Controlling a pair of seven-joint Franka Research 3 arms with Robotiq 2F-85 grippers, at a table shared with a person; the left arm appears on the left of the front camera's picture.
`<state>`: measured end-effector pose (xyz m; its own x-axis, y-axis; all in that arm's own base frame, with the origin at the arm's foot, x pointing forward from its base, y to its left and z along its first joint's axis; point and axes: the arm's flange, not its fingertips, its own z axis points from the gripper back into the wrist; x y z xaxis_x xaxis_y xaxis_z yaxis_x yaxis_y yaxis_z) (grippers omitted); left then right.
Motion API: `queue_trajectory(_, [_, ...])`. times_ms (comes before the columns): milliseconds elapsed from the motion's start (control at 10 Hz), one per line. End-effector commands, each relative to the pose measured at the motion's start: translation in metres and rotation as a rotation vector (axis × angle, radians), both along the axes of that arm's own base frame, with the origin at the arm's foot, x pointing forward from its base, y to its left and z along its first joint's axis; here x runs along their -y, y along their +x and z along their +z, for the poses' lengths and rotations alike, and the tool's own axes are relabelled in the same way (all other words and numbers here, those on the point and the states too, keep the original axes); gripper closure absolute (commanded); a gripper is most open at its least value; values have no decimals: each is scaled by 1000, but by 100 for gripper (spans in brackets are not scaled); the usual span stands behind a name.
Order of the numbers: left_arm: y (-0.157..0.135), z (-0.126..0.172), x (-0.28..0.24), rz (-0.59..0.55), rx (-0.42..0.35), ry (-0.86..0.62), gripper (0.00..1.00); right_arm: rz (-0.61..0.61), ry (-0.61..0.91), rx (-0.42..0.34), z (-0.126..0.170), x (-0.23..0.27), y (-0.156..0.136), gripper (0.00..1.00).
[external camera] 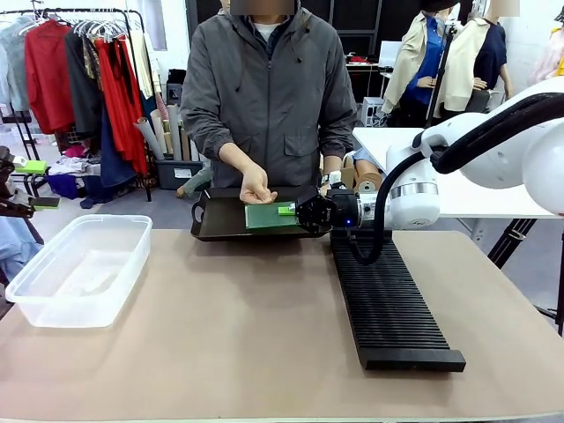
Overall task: Sort PCBs into racks and boxes based on the side picked up.
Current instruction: If the short side of the Blank PCB is picked up, insert it into the PCB Rack ; if the long side is picked up, place it in the Organizing box.
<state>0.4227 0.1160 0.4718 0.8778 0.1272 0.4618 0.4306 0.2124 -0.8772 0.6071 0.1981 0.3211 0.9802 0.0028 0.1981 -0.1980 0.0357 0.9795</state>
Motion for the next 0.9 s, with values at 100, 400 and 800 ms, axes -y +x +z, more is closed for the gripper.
queue_trajectory(100, [-1, 1, -1, -1, 3, -1, 0, -9, 12, 11, 1, -1, -2, 100])
queue_trajectory(400, [-1, 1, -1, -1, 3, -1, 0, -9, 12, 11, 1, -1, -2, 100])
queue_trajectory(800, [-1, 1, -1, -1, 3, -1, 0, -9, 12, 11, 1, -1, -2, 100])
